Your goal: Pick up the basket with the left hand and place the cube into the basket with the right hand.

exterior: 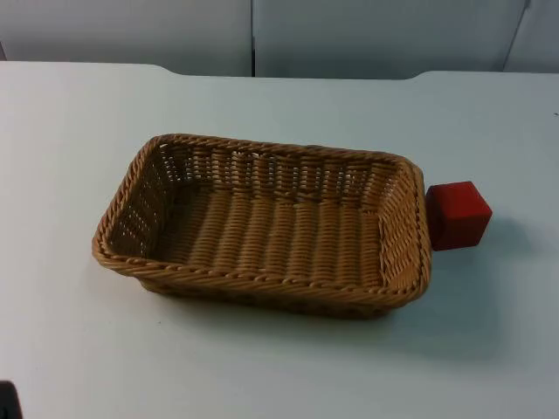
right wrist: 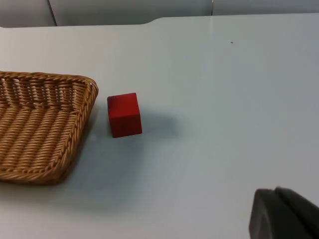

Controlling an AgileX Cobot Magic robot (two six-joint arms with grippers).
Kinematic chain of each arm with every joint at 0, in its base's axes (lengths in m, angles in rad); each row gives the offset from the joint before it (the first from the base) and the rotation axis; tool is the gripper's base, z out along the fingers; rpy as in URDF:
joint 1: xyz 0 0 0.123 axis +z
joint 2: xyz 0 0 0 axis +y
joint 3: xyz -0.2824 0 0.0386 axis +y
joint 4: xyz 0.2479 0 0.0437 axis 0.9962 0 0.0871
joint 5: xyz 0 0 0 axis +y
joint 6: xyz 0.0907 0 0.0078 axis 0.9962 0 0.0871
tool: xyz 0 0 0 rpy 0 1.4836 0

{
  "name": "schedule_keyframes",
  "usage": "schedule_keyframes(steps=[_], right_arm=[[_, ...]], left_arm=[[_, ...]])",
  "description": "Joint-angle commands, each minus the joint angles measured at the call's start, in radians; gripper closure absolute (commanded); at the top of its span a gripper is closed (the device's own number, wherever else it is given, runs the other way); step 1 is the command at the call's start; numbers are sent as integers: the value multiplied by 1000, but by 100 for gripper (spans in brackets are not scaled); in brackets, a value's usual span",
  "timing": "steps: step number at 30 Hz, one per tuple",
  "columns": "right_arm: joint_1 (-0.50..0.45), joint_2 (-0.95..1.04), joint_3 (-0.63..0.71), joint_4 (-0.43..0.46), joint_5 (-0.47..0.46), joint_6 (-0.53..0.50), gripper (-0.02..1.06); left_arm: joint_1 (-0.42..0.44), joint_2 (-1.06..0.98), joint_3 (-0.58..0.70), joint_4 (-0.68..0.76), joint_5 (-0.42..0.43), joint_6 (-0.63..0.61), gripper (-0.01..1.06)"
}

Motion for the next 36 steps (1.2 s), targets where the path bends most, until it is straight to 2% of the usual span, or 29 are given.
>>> schedule_keyframes(steps=[1, 4, 5, 6, 8, 9, 10, 12, 13, 17, 18, 20, 21, 22, 25, 27, 28, 29, 32, 33, 36], right_arm=[[1, -3, 4, 7, -5, -7, 104], [1, -3, 4, 7, -5, -7, 104], [1, -3, 4, 7, -5, -7, 104], [1, -3, 4, 7, -5, -7, 104], [1, -3, 4, 7, -5, -7, 104], [1, -3, 4, 7, -5, -7, 104], [1, -3, 4, 7, -5, -7, 104], [1, -3, 4, 7, -5, -7, 104], [1, -3, 4, 7, -5, -7, 104], [1, -3, 4, 7, -5, -7, 104], [1, -3, 4, 7, -5, -7, 104], [1, -3, 4, 7, -5, -7, 104], [1, -3, 4, 7, -5, -7, 104], [1, -3, 4, 7, -5, -7, 104], [1, -3, 4, 7, -5, -7, 104], [1, -3, 4, 7, -5, -7, 104], [1, -3, 4, 7, -5, -7, 104], [1, -3, 4, 7, -5, -7, 104], [1, -3, 4, 7, -5, -7, 104], [1, -3, 4, 7, -5, -7, 104], [1, -3, 4, 7, -5, -7, 104]], left_arm=[[-5, -4, 2, -10, -10, -5, 105], [-5, 78, -44, -209, -58, -51, 105], [-5, 78, -44, -209, -58, -51, 105], [-5, 150, -62, -322, -84, -27, 105], [-5, 318, -96, -552, -100, 111, 105], [-5, 318, -96, -552, -100, 111, 105], [-5, 474, -119, -721, -87, 254, 105], [-5, 670, -135, -877, -69, 429, 105], [-5, 670, -135, -877, -69, 429, 105], [-5, 1103, -140, -1073, -111, 730, 103], [-5, 1103, -140, -1073, -111, 730, 103], [-5, 1260, -146, -1132, -172, 830, 97], [-5, 1337, -163, -1132, -199, 848, 91], [-5, 1337, -163, -1132, -199, 848, 91], [-5, 1516, -238, -1086, -281, 851, 66], [-5, 1604, -294, -1058, -322, 840, 46], [-5, 1604, -294, -1058, -322, 840, 46], [-5, 1648, -330, -1040, -348, 840, 37], [-5, 1712, -399, -961, -429, 836, 37], [-5, 1712, -399, -961, -429, 836, 37], [-5, 1742, -447, -868, -525, 799, 37]])
